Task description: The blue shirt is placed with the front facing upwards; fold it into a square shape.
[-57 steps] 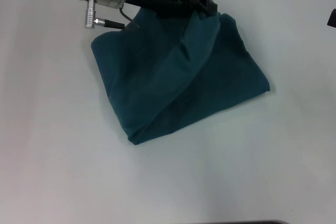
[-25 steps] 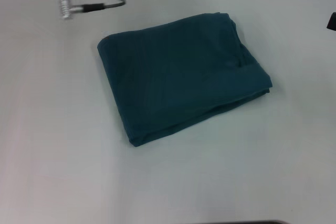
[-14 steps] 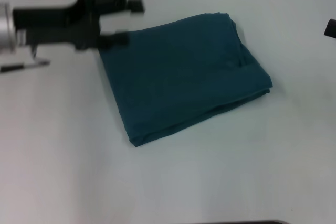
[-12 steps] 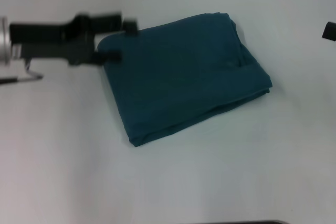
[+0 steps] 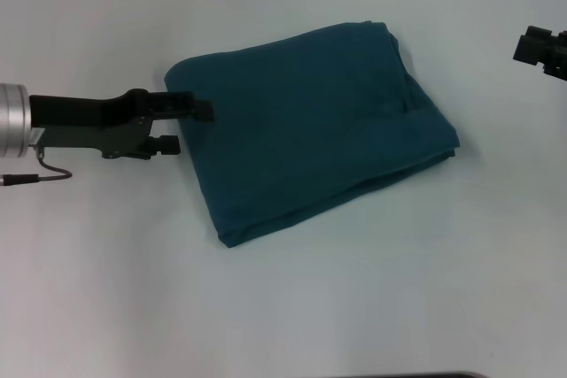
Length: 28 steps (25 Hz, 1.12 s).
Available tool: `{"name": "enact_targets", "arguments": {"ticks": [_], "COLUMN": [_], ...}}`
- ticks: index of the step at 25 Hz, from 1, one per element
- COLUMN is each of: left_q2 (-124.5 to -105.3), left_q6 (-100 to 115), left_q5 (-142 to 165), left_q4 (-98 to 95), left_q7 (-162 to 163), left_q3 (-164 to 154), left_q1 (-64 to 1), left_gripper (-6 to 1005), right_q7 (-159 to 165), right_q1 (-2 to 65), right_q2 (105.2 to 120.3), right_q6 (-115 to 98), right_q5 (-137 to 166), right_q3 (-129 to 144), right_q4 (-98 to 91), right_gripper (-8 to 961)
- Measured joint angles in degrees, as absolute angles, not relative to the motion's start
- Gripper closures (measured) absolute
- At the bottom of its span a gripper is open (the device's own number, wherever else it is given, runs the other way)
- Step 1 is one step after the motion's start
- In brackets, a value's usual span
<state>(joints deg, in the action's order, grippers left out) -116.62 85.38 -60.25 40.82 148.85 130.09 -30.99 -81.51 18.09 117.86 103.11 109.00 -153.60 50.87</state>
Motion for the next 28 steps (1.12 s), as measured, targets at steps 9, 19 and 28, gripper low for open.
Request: {"name": "enact_targets", "arguments": {"ticks": [9,19,28], "left_q2": [-117.26,-118.65,-119.51], "left_q6": [79.79,79.44,75.23], "left_q5": [-57.59,-56.25,-55.6], "left_q4": [38.98,38.76,33.42], "left_q7": [152.08,152.69,153.35], "left_q3": [129.46,128.74,124.0], "left_q1": [-31.48,-32.58,-38.14], "left_gripper": [75,95,112], "right_q7": [-81.44,-81.39,-81.39], "right_q1": [18.6,18.32,18.09], "right_q2": [117.88,117.86,117.86], "right_q6": [103.22,103.24,103.34], "right_q5": [109.12,109.07,108.86], "right_q3": [-153.05,-153.27,-153.29], "right_q4": [50.77,50.76,50.71], "right_gripper": [370,161,13]}}
